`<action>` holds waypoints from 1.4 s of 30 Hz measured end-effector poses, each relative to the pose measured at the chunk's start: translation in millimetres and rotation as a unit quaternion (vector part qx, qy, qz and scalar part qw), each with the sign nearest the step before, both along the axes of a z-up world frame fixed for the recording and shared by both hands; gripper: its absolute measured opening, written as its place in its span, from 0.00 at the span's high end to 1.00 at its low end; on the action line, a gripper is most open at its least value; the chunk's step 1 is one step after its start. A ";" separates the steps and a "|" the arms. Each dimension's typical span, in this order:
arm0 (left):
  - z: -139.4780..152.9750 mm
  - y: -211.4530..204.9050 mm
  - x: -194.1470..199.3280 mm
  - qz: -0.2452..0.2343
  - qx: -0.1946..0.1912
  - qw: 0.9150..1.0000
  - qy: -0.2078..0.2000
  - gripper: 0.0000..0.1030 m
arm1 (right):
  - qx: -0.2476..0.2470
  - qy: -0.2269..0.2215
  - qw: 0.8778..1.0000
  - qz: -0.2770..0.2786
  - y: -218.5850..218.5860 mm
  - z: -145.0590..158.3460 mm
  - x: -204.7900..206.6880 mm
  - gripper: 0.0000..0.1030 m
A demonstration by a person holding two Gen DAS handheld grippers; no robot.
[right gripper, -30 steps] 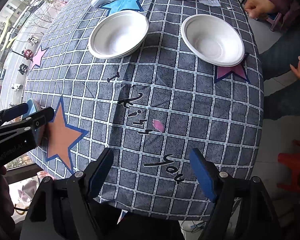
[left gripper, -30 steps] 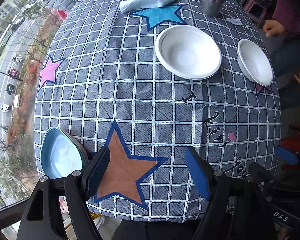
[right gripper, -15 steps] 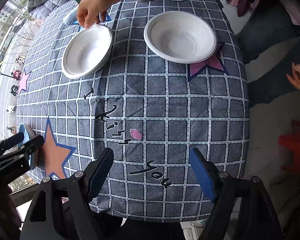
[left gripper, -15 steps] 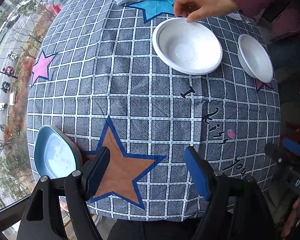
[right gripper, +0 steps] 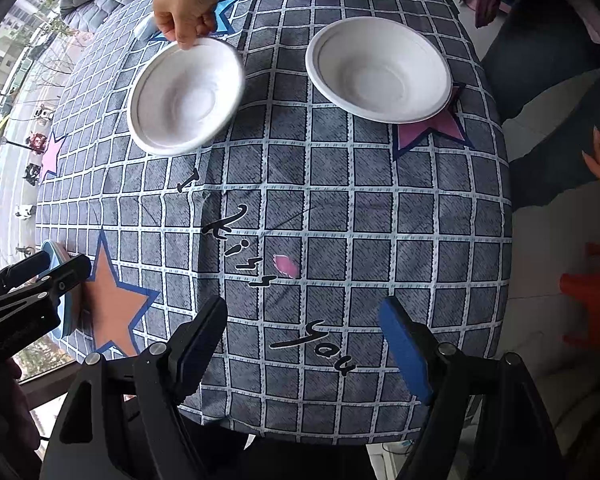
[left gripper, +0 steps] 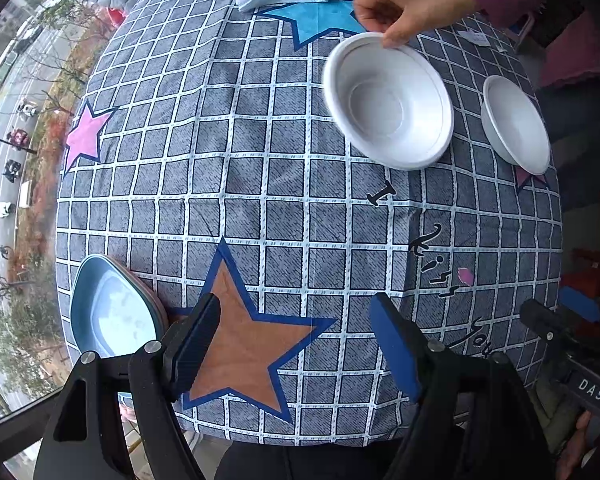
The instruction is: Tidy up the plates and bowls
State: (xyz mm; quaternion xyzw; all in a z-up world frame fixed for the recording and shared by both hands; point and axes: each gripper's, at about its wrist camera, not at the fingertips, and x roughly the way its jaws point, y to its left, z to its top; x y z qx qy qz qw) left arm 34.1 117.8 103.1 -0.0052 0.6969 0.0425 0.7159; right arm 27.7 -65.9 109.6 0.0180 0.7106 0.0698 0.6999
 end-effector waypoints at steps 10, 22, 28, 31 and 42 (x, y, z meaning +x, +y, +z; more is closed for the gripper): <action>10.5 -10.0 0.2 -0.012 0.009 1.000 -0.019 0.23 | 0.003 -0.014 1.000 0.016 1.7 7.3 2.1 0.23; 8.2 -1.5 4.1 0.005 0.007 1.000 -0.019 0.23 | 0.010 -0.021 1.000 0.017 7.1 12.6 23.0 0.23; 3.2 7.7 26.4 0.015 -0.004 1.000 -0.027 0.23 | 0.024 -0.026 0.999 0.016 23.7 13.3 51.8 0.23; -5.3 12.8 47.0 0.025 -0.011 0.999 -0.029 0.23 | 0.022 -0.036 0.999 0.019 32.1 12.2 75.0 0.23; -63.8 29.9 113.9 0.121 -0.080 0.989 0.017 0.44 | -0.007 -0.049 0.997 0.056 70.3 -21.1 157.9 0.27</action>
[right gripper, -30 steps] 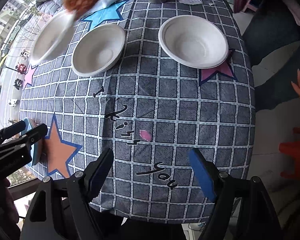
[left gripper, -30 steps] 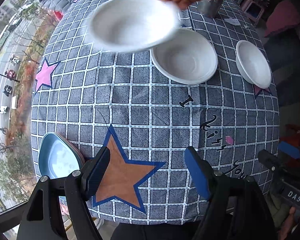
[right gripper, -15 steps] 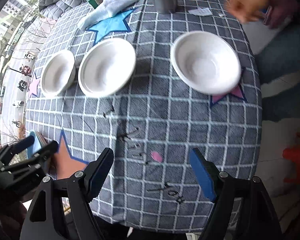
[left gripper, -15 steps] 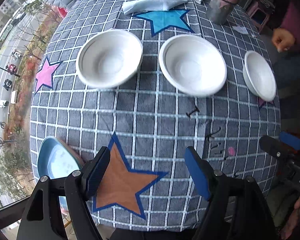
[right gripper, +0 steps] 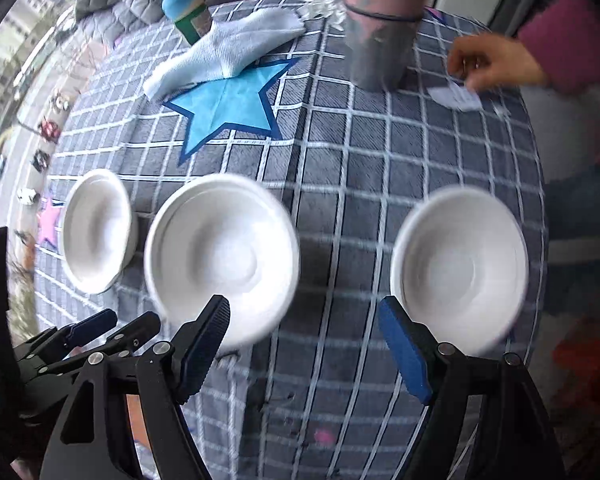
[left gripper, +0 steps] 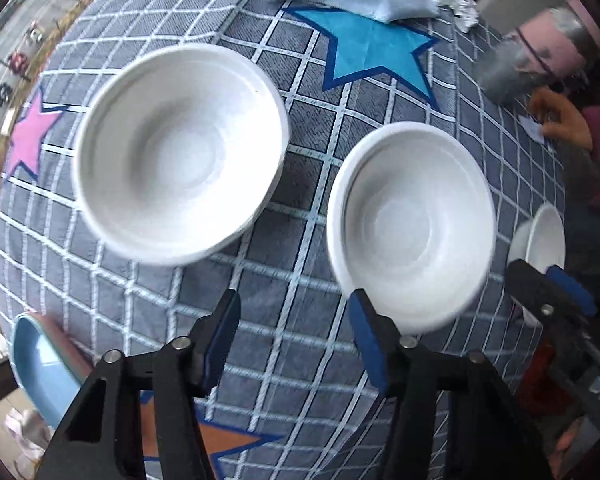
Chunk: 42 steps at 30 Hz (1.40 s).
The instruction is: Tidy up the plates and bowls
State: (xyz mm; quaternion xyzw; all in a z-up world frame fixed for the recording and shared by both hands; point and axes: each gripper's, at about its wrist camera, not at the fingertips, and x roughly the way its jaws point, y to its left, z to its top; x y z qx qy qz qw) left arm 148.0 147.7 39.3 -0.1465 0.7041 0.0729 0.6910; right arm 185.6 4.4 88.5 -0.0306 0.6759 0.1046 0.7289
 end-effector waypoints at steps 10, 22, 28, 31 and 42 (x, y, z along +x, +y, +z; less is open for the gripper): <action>-25.2 -7.7 21.6 0.006 -0.024 1.000 0.010 0.66 | -0.008 0.042 0.999 0.034 19.6 -58.4 28.9 0.56; 6.4 -30.2 -50.6 -0.067 -0.043 0.997 0.015 0.80 | 0.038 0.069 0.996 0.036 0.7 -32.7 -68.9 0.86; -18.6 -73.8 -140.1 -0.142 -0.052 0.983 0.100 0.78 | 0.034 0.151 0.988 0.005 -40.5 -51.7 -168.3 0.83; -21.9 -73.9 -144.1 -0.123 -0.043 0.987 0.095 0.76 | 0.039 0.187 0.981 -0.012 -56.0 -72.4 -190.7 0.79; 22.0 0.9 -111.8 0.018 -0.029 0.999 -0.003 0.40 | 0.088 0.069 0.977 -0.179 -156.6 -18.6 -126.9 0.12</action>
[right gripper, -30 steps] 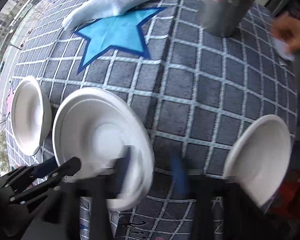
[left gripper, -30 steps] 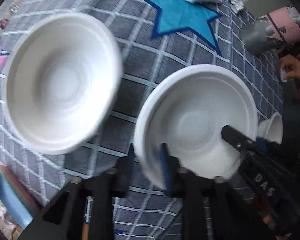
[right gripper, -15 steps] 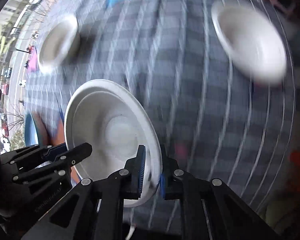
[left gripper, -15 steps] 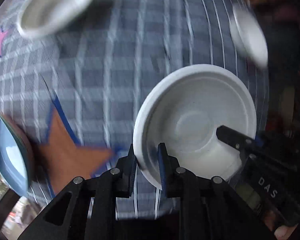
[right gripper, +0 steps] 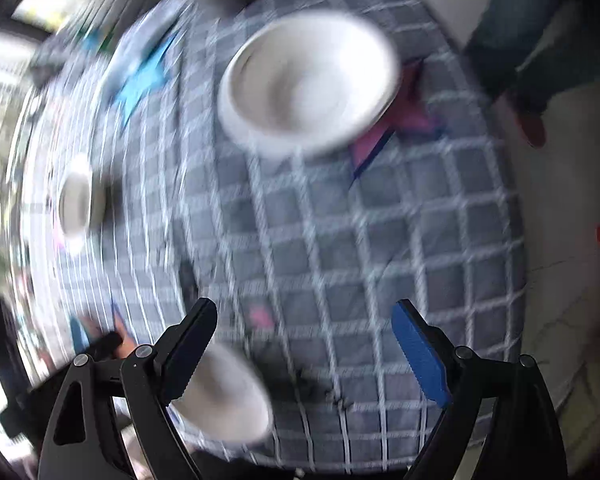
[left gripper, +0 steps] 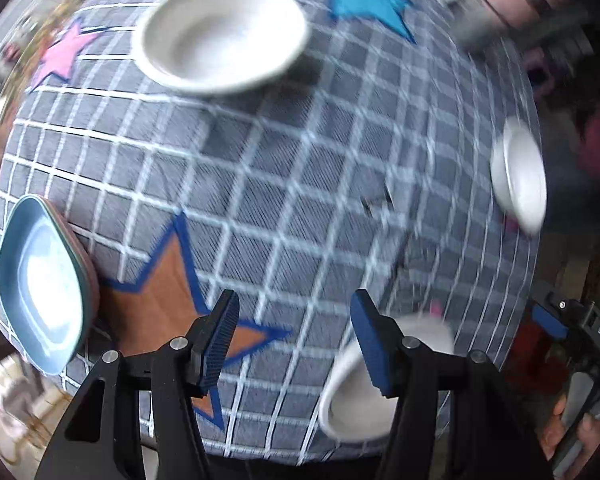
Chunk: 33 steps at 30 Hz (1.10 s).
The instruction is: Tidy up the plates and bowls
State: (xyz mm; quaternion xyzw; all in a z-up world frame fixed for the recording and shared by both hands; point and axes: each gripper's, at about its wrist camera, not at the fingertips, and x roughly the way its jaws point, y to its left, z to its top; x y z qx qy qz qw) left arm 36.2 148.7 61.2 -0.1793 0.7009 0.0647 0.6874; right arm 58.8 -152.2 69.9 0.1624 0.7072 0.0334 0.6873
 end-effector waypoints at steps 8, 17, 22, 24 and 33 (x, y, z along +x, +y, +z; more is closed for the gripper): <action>-24.0 74.2 60.5 0.144 0.005 0.989 -0.007 0.40 | 0.022 0.029 0.988 -0.153 -37.0 -41.9 82.7 0.20; -56.8 110.7 85.7 0.219 -0.009 0.976 0.009 0.40 | 0.034 0.049 0.974 -0.219 -46.3 -70.2 109.0 0.54; -48.9 124.7 77.4 0.249 -0.058 0.967 -0.002 0.37 | 0.040 0.044 0.975 -0.214 -41.6 -70.4 112.1 0.85; -45.6 125.4 68.5 0.259 -0.073 0.963 -0.001 0.32 | 0.050 0.044 0.974 -0.218 -40.2 -70.3 108.3 0.88; -44.9 140.7 40.9 0.303 -0.080 0.950 -0.005 0.26 | 0.079 0.049 0.974 -0.208 -40.9 -51.6 53.4 0.91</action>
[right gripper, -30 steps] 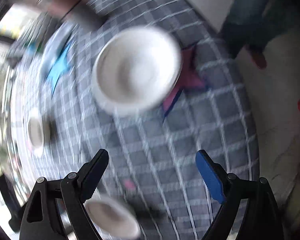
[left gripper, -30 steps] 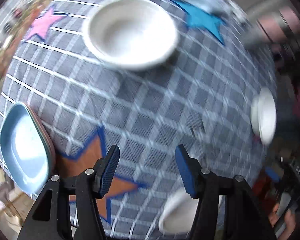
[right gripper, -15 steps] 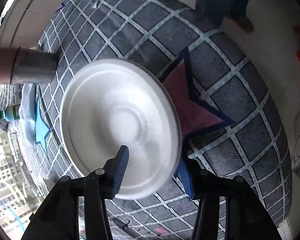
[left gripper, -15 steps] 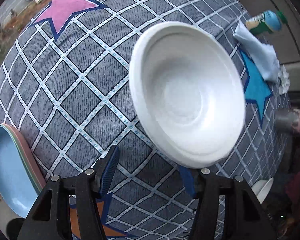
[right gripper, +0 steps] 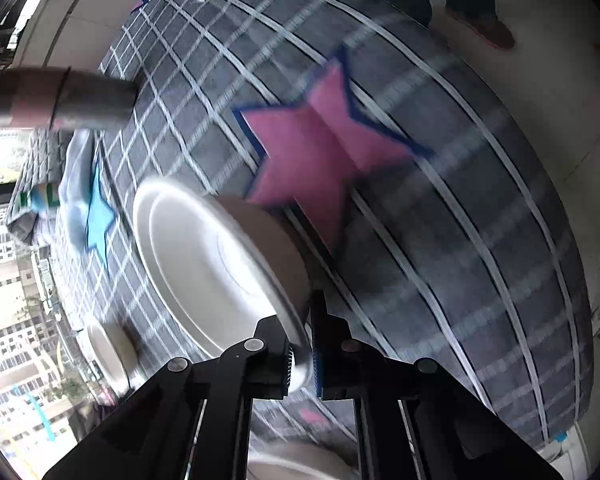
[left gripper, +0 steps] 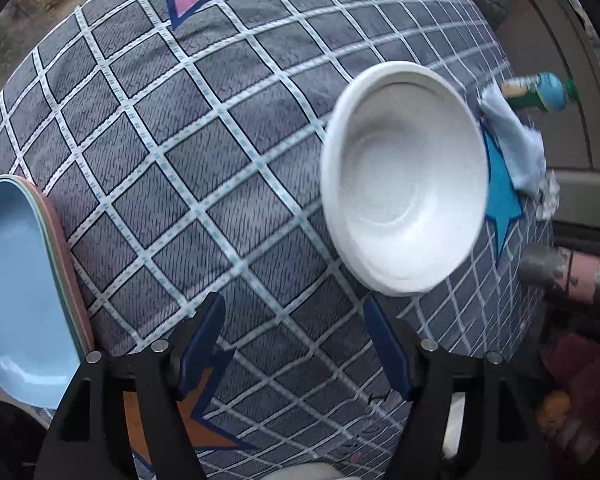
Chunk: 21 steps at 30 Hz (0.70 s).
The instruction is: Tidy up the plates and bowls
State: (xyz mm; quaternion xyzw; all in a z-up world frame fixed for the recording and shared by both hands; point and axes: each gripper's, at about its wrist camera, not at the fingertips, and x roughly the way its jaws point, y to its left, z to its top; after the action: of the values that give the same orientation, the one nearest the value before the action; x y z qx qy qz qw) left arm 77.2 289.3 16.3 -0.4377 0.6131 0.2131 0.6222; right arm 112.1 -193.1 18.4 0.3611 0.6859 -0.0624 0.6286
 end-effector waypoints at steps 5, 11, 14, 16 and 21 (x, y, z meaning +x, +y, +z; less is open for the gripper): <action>-2.5 6.5 11.3 0.017 -0.002 1.000 -0.011 0.26 | 0.009 0.026 1.000 -0.012 -11.3 5.9 -66.6 0.91; 14.0 0.1 1.5 0.024 -0.010 0.999 -0.042 0.24 | 0.040 0.091 0.995 -0.009 -23.6 -21.0 -123.8 0.90; 12.7 2.2 -4.3 0.045 -0.011 0.998 -0.035 0.23 | 0.047 0.088 0.995 -0.005 -24.3 -20.9 -131.5 0.76; 11.3 1.8 -5.7 0.051 -0.014 0.998 -0.025 0.23 | 0.034 0.079 0.996 0.009 -25.0 -12.3 -133.4 0.17; 9.4 7.5 -1.6 0.092 -0.006 0.995 -0.032 0.23 | 0.009 0.035 0.999 0.041 -15.3 10.5 -124.4 0.04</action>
State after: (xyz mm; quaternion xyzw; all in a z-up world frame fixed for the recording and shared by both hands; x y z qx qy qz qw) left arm 75.6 296.8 25.6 -0.5027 0.5515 0.2515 0.6163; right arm -12.2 -208.4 28.8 0.3361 0.7222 -0.0431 0.6029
